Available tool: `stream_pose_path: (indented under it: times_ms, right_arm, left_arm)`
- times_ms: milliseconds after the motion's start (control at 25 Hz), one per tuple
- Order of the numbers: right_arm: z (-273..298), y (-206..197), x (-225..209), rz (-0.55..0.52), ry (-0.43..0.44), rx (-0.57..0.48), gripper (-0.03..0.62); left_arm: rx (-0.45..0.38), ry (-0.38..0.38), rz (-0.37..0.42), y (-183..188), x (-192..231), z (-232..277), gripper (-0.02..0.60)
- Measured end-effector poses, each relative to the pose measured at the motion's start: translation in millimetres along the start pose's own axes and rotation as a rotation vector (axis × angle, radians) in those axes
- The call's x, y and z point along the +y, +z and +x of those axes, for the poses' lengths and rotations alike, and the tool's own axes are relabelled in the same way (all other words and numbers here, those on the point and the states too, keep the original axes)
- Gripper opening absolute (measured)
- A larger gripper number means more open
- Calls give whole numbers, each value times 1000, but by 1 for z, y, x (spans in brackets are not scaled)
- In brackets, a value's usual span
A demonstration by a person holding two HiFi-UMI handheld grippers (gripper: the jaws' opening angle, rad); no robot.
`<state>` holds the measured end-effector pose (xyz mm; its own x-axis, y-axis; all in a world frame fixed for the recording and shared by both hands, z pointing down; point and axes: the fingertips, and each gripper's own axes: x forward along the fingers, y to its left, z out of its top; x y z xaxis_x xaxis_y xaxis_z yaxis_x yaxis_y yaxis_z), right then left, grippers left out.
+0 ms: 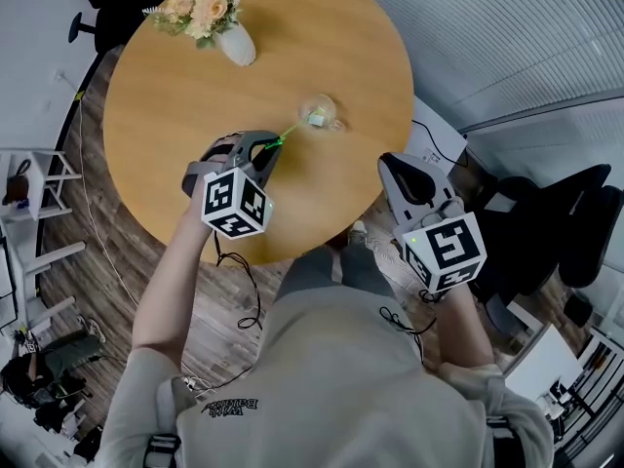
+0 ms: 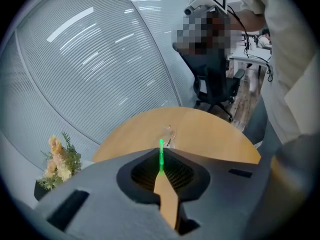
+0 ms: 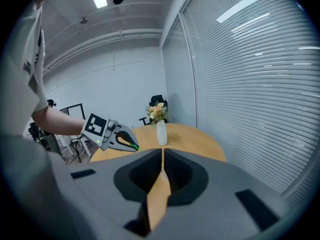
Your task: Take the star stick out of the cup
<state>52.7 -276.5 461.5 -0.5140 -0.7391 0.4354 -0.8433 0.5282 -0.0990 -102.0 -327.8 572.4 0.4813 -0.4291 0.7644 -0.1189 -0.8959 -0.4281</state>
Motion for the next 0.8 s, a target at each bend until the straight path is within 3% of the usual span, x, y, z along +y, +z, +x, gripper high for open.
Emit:
stream_pose_path:
  times_ms: [160,360,560,800]
  right_arm:
    - [-8,10,-3,-15,-6,-25,35]
    - [-23,31,-7,-41,-23,-76,35]
    - [-41,58,-11,-76,-44,-136,35]
    - [-71,107,-1,-109,-19,-247,35]
  left_arm:
    - [-34,15,-63,10,3,-19,34]
    - [-87,107,-135,30,17,-56,34]
    - [-225,203,-244,64,36,-102,34]
    - [-381,359,-289,111,61,-167,34]
